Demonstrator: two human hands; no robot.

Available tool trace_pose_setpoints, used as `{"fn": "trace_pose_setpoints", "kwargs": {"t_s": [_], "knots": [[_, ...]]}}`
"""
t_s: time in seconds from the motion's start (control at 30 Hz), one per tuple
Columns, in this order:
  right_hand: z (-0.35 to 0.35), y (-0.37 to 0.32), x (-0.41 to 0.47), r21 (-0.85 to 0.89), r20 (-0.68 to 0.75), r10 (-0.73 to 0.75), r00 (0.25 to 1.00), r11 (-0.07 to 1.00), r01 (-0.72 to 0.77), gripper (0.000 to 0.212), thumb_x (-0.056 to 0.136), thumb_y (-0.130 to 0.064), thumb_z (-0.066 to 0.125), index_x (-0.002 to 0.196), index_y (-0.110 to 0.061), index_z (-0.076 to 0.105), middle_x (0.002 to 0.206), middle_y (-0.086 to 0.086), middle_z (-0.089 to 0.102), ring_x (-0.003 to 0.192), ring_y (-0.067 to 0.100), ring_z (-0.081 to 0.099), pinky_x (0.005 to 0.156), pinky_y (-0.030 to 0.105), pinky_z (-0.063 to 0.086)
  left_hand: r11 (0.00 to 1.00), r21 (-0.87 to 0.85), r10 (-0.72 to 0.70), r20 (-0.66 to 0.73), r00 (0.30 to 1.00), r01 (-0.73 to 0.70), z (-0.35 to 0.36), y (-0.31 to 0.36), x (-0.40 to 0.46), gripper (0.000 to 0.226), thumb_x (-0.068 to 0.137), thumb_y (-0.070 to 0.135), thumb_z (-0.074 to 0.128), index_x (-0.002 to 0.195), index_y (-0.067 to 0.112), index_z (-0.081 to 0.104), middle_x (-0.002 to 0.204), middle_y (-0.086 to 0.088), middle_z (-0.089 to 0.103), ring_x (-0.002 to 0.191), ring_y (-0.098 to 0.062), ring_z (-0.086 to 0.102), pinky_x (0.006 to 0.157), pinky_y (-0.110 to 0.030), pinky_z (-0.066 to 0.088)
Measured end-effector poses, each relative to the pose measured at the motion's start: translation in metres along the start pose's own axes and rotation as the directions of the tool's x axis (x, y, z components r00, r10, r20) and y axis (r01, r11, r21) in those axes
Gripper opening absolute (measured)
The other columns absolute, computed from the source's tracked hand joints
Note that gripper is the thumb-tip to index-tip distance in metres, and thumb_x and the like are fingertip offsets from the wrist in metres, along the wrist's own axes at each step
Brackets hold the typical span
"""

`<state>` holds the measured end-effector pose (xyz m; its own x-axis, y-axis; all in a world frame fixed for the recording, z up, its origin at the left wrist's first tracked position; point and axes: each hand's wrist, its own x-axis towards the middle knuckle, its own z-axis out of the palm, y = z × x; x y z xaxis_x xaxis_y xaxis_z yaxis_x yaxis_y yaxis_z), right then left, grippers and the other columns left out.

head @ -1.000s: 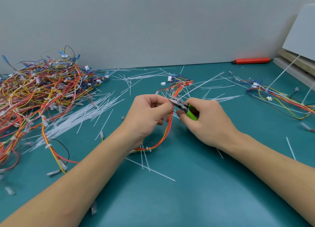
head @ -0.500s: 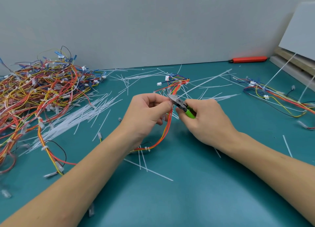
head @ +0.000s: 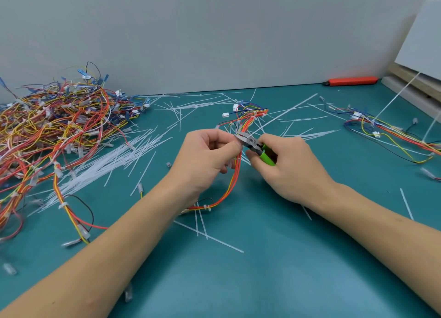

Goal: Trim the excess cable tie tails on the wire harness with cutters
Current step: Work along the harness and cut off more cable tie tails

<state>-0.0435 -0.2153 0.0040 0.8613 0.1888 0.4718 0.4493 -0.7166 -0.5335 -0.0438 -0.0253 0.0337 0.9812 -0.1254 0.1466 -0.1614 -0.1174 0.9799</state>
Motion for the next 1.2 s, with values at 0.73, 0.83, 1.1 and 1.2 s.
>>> {"fn": "trace_pose_setpoints", "kwargs": {"t_s": [0.73,0.83,1.1,1.2], "knots": [[0.0008,0.0027,0.0021,-0.011,0.013,0.01,1.0,1.0,-0.01,0.021,0.093,-0.039,0.068,0.081,-0.025,0.059,0.057,-0.009,0.051,0.06,0.014,0.05,0.055,0.03,0.037,0.998,-0.031,-0.058,0.001,0.998,0.058,0.0003,-0.0001,0.0001,0.007,0.074,0.02,0.07,0.068,0.02,0.074,0.066,-0.008,0.063,0.06,-0.016,0.056,0.053,-0.024,0.048],[0.0009,0.0021,0.0019,-0.009,0.022,0.016,1.0,1.0,-0.016,0.027,0.094,-0.041,0.067,0.076,-0.025,0.054,0.056,-0.006,0.049,0.058,0.016,0.047,0.054,0.031,0.036,0.998,-0.028,-0.055,0.005,0.998,0.056,-0.0004,-0.0006,0.0,0.01,0.081,0.014,0.072,0.072,0.019,0.073,0.067,-0.008,0.064,0.059,-0.015,0.056,0.053,-0.024,0.048],[-0.0008,-0.0024,0.0004,-0.029,0.025,0.023,0.999,0.999,-0.023,0.046,0.097,-0.044,0.063,0.066,-0.019,0.04,0.053,-0.001,0.042,0.056,0.021,0.04,0.052,0.038,0.036,0.998,-0.036,-0.047,0.007,0.999,0.047,0.0007,0.002,-0.0014,0.003,0.081,0.015,0.071,0.079,0.015,0.074,0.066,-0.004,0.065,0.057,-0.013,0.057,0.052,-0.023,0.048],[-0.0009,-0.0007,0.0008,-0.006,0.032,0.02,0.999,1.0,-0.019,0.035,0.095,-0.04,0.067,0.07,-0.023,0.05,0.054,-0.005,0.045,0.055,0.017,0.043,0.054,0.035,0.037,0.998,-0.034,-0.059,0.0,0.998,0.059,0.0012,0.0023,-0.0016,0.007,0.074,0.02,0.069,0.069,0.021,0.074,0.066,-0.008,0.065,0.058,-0.015,0.056,0.052,-0.024,0.048]]}}
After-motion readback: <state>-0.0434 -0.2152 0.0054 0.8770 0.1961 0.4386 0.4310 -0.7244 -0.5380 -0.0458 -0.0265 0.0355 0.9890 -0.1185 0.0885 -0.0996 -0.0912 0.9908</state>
